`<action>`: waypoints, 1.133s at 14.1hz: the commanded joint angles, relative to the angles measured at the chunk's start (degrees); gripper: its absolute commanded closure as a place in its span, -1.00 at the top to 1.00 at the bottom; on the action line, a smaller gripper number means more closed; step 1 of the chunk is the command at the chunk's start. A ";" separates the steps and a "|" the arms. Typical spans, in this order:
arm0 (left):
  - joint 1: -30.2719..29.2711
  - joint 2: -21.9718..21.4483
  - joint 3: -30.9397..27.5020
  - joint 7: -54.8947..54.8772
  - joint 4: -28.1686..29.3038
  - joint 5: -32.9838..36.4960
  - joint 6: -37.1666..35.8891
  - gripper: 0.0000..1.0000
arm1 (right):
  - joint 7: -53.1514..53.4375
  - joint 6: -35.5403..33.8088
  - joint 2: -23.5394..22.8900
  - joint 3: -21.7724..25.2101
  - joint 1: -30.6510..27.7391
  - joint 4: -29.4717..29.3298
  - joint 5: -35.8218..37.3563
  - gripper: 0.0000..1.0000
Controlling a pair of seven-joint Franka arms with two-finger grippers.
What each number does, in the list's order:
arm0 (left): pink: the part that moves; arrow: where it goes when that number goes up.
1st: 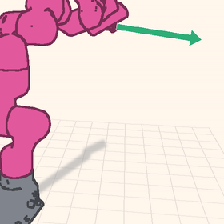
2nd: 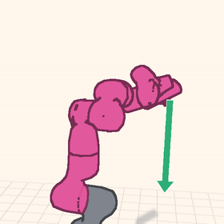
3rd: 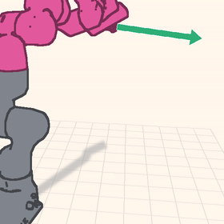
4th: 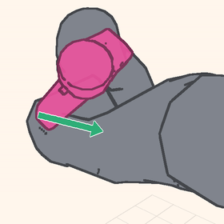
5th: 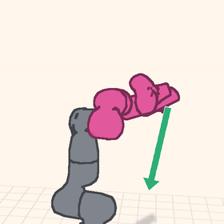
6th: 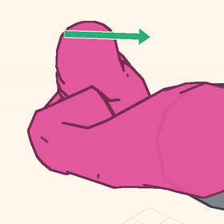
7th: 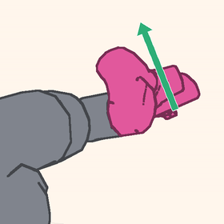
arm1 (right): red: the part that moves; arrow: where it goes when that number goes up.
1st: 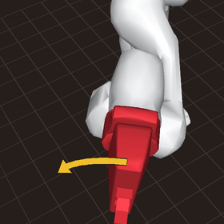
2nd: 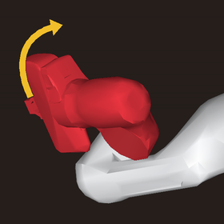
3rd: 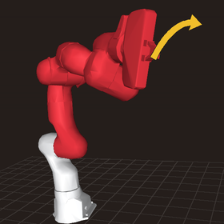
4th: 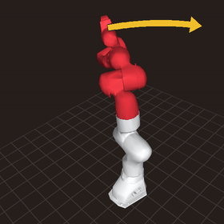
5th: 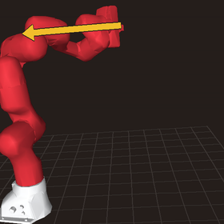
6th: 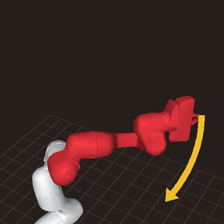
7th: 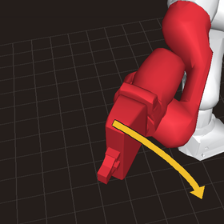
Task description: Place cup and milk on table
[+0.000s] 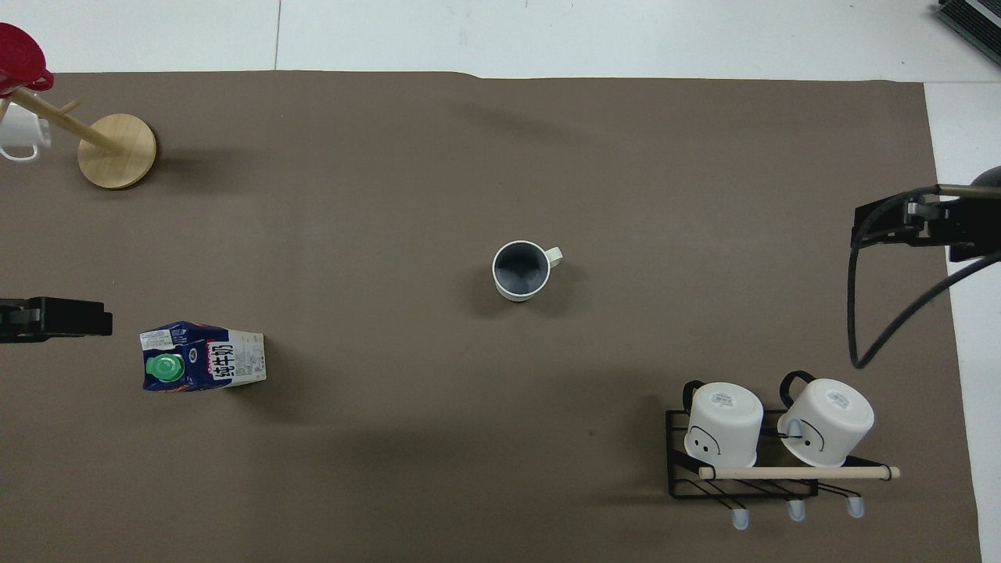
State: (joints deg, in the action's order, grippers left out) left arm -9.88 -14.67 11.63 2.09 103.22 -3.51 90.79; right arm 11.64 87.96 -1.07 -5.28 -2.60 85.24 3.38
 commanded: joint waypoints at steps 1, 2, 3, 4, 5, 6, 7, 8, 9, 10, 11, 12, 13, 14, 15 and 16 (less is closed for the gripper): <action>-0.58 -0.54 0.32 -0.33 -0.57 1.05 -2.54 1.00 | -1.80 -0.60 -0.16 -0.25 -0.56 -0.51 -1.27 1.00; -0.40 -1.15 0.41 -0.33 0.30 1.05 -2.55 1.00 | -1.62 -0.60 -0.16 -0.25 -0.56 -0.51 -1.36 1.00; -0.49 -1.33 0.32 -0.59 1.79 1.05 -2.37 1.00 | -1.53 -0.60 -0.16 -0.25 -0.65 -0.51 -1.36 1.00; -0.49 -1.59 0.41 -0.59 4.07 1.05 -1.50 1.00 | -1.45 -0.60 -0.16 -0.25 -0.91 -0.51 -1.36 1.00; 0.21 -3.16 0.41 -0.59 7.83 1.05 0.77 1.00 | -1.45 -0.60 -0.16 -0.25 -1.26 -0.51 -1.36 1.00; 0.48 -5.44 0.50 -0.59 11.96 1.05 3.49 1.00 | -1.45 -0.60 -0.16 0.01 -1.35 -0.51 -1.36 1.00; 0.48 -7.64 0.50 -0.59 16.35 1.05 6.30 1.00 | -1.45 -0.60 -0.16 0.10 -1.35 -0.51 -1.36 1.00; 0.48 -8.88 0.58 -0.59 19.53 1.05 8.85 1.00 | -1.45 -0.60 -0.16 0.10 -1.44 -0.51 -1.36 1.00; 0.48 -9.32 0.50 -0.42 21.82 1.05 10.27 1.00 | -1.45 -0.60 -0.16 0.10 -1.35 -0.51 -1.36 1.00; 0.48 -9.42 0.50 0.37 23.32 1.05 10.98 1.00 | -1.45 -0.60 -0.16 0.10 -1.35 -0.51 -1.36 1.00; 0.48 -9.50 0.58 0.46 24.47 1.05 11.69 1.00 | -1.45 -0.60 -0.16 0.10 -1.35 -0.51 -1.36 1.00; 0.48 -9.77 0.50 0.46 25.70 1.05 12.91 1.00 | -1.45 -0.60 -0.16 0.10 -1.35 -0.51 -1.36 1.00; 0.48 -10.64 0.58 0.29 27.71 1.05 15.10 1.00 | -1.45 -0.60 -0.16 0.10 -1.35 -0.51 -1.36 1.00; 0.92 -11.26 0.67 0.02 29.39 1.05 17.12 1.00 | -1.45 -0.60 -0.16 0.10 -1.35 -0.51 -1.36 1.00; 2.31 -11.26 0.59 -0.15 30.01 1.05 18.19 1.00 | -1.45 -0.60 -0.16 0.10 -1.35 -0.51 -1.36 1.00; 3.11 -11.18 0.58 -0.59 30.11 1.05 18.98 1.00 | -1.45 -0.60 -0.16 0.10 -1.35 -0.51 -1.36 1.00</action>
State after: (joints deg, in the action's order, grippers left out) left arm -9.17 -23.32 12.59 1.87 130.18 -3.45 106.66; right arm 11.52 87.96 -1.08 -5.12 -3.34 85.24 3.31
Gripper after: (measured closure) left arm 0.000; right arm 0.000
